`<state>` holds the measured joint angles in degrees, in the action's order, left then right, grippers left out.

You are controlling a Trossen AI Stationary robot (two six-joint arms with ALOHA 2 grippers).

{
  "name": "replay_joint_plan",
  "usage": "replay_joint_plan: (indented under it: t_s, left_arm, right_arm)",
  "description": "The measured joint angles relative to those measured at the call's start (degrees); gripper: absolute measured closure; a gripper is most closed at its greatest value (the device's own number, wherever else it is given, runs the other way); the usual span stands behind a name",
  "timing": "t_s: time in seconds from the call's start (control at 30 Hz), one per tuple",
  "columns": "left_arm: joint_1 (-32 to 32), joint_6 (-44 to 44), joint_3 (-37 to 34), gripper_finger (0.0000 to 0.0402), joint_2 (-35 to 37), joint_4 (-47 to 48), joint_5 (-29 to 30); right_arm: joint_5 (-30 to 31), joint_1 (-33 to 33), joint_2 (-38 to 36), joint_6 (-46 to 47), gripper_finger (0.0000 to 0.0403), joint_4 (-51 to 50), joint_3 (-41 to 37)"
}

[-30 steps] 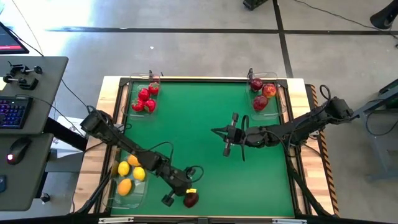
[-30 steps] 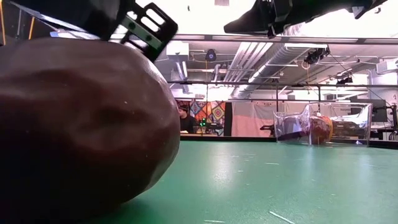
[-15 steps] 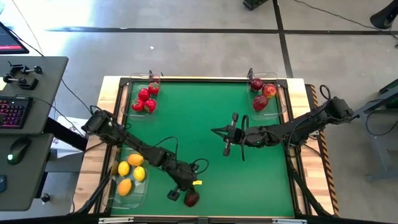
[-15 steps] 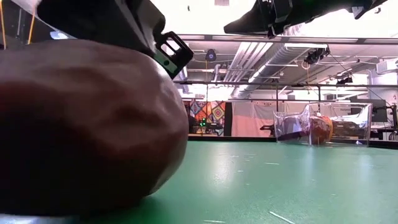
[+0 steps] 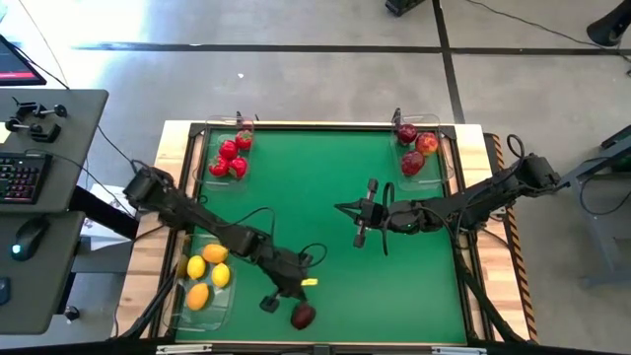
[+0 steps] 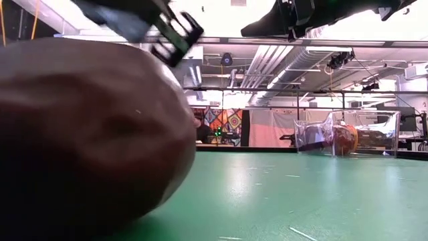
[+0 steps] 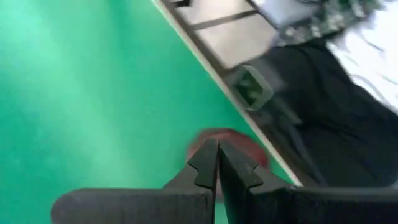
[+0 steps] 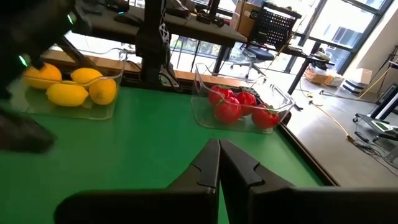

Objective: Sort produce into baskets
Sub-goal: Put the apple into the top right bin

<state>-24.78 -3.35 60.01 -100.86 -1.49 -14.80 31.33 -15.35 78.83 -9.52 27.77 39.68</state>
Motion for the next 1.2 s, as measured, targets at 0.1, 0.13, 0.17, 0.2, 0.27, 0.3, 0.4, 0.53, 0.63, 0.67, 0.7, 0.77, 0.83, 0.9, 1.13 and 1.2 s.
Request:
replay_joint_plan:
  t_s: [0.1, 0.13, 0.17, 0.2, 0.27, 0.3, 0.4, 0.53, 0.63, 0.67, 0.7, 0.77, 0.83, 0.9, 1.13, 1.2]
  left_arm:
    - [-1.7, 1.0, 0.0, 0.0401, 1.2, 1.6, -1.5]
    - [-2.3, 0.9, 0.0, 0.0402, 0.9, 2.1, -1.9]
    - [-2.8, 0.8, -0.1, 0.0401, 0.4, 2.0, -2.5]
    - [-3.1, 0.5, 0.0, 0.0401, -0.5, 1.1, -2.7]
    - [-3.7, 0.4, 0.0, 0.0401, -2.0, 1.3, -1.5]
    - [-3.8, 0.0, -0.1, 0.0401, -2.7, 1.5, -0.4]
    - [-3.6, -0.8, -0.1, 0.0401, -3.7, -0.1, 0.3]
    - [-3.3, -1.1, 0.0, 0.0401, -4.2, -2.1, 0.0]
    - [-2.9, -1.6, -0.1, 0.0401, -4.2, -3.8, 0.0]
    - [-2.9, -2.1, -0.1, 0.0401, -4.2, -4.6, -0.3]
    - [-2.9, -2.3, 0.0, 0.0401, -4.2, -5.0, -0.7]
    - [-2.9, -2.5, 0.0, 0.0401, -4.5, -4.9, -1.3]
    - [-2.9, -2.7, 0.0, 0.0401, -5.1, -4.7, -1.5]
    - [-2.9, -3.4, 0.0, 0.0401, -5.6, -5.4, -2.2]
    - [-2.4, -3.1, 0.0, 0.0401, -5.7, -5.4, -1.0]
    - [-1.8, -3.4, 0.0, 0.0401, -5.7, -5.3, -0.6]
  right_arm:
    - [0.0, 0.0, 0.0, -0.4, 0.0402, -0.2, 0.0]
    - [0.0, 0.0, 0.0, -0.6, 0.0402, -0.2, 0.0]
    - [0.0, 0.0, 0.0, -0.8, 0.0402, -0.2, 0.0]
    - [0.0, 0.0, 0.0, -0.9, 0.0402, -0.2, 0.0]
    - [0.0, 0.0, 0.0, -0.9, 0.0402, -0.1, 0.0]
    - [0.0, 0.0, 0.0, -0.9, 0.0402, 0.0, 0.0]
    - [0.0, 0.0, 0.0, -0.9, 0.0402, 0.2, 0.0]
    - [0.0, 0.0, 0.0, -0.9, 0.0402, 0.3, 0.0]
    - [0.0, 0.0, 0.0, -1.0, 0.0402, 0.1, 0.0]
    - [0.0, 0.0, 0.0, -1.0, 0.0402, 0.1, 0.0]
    - [0.0, 0.0, 0.0, -1.0, 0.0402, 0.0, 0.0]
    - [0.0, 0.0, 0.0, -1.0, 0.0402, -0.1, 0.0]
    - [0.0, 0.0, 0.0, -1.0, 0.0402, -0.2, 0.0]
    - [0.0, 0.0, 0.0, -1.0, 0.0402, -0.2, 0.0]
    - [0.0, 0.0, 0.0, -1.0, 0.0402, -0.1, 0.0]
    - [0.0, 0.0, 0.0, -1.0, 0.0402, -0.1, 0.0]
